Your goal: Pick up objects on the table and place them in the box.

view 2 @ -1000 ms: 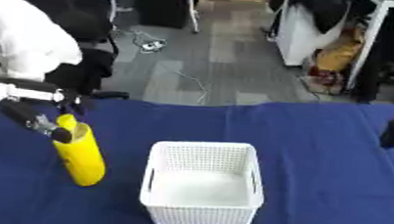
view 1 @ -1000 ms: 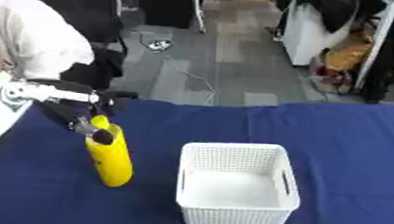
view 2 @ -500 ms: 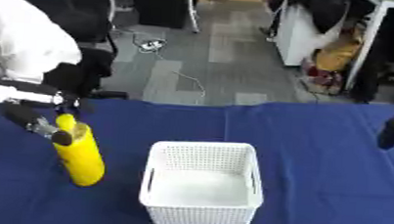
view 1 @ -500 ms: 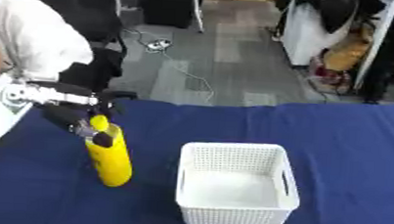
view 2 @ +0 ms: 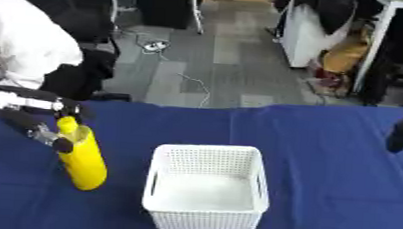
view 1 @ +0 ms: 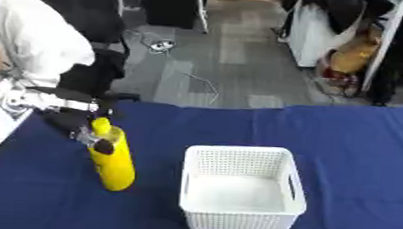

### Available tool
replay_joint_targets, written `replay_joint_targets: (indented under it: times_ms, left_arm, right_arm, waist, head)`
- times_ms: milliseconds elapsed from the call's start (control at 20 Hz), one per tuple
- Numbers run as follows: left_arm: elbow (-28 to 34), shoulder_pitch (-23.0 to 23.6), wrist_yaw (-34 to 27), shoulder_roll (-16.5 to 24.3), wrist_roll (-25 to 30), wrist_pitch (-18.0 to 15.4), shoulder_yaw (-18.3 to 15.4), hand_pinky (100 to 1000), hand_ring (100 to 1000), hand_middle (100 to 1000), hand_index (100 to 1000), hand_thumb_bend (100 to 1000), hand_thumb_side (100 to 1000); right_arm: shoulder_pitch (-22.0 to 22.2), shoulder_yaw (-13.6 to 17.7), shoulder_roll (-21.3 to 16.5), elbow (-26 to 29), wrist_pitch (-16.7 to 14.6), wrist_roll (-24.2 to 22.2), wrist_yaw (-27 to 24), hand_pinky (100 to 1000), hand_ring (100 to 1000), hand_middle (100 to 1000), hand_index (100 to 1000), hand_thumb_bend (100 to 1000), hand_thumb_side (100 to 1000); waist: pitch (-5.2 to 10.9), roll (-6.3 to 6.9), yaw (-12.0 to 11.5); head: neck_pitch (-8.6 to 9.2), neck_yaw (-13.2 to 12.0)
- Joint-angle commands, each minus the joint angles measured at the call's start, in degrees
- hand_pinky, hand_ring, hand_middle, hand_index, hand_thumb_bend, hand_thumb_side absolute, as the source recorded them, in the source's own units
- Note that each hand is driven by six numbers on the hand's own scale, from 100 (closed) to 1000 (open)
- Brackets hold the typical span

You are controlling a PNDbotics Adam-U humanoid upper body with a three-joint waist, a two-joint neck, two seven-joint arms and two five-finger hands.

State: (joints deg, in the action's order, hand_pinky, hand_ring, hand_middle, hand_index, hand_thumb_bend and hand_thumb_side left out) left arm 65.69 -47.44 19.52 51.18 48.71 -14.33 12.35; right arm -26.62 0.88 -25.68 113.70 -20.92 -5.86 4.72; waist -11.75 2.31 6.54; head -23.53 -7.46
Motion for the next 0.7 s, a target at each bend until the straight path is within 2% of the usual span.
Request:
replay_joint_targets:
  times_ms: [50,700]
  left_arm:
    - [0.1,-0.5,0.5,1.0,3.3,-3.7,-0.5,788,916,1000,1000,878,835]
    - [-0.6,0.0,1.4,0.8,3.3,-4.3,-0.4,788,915,1000,1000,860,813]
  right_arm:
    - [-1.1,0.3,-0.5,0.9,-0.1,-0.1,-0.3,432,420,482,635,283,912]
    - [-1.2,0.3,-0.4,0.9,-0.1,-0.3,-0.4,433,421,482,635,283,912]
  waist:
    - [0.68,-0.15,0.1]
    - [0.46,-0.23,0.1]
  head:
    - [-0.09,0.3]
    - [-0.02,0.2]
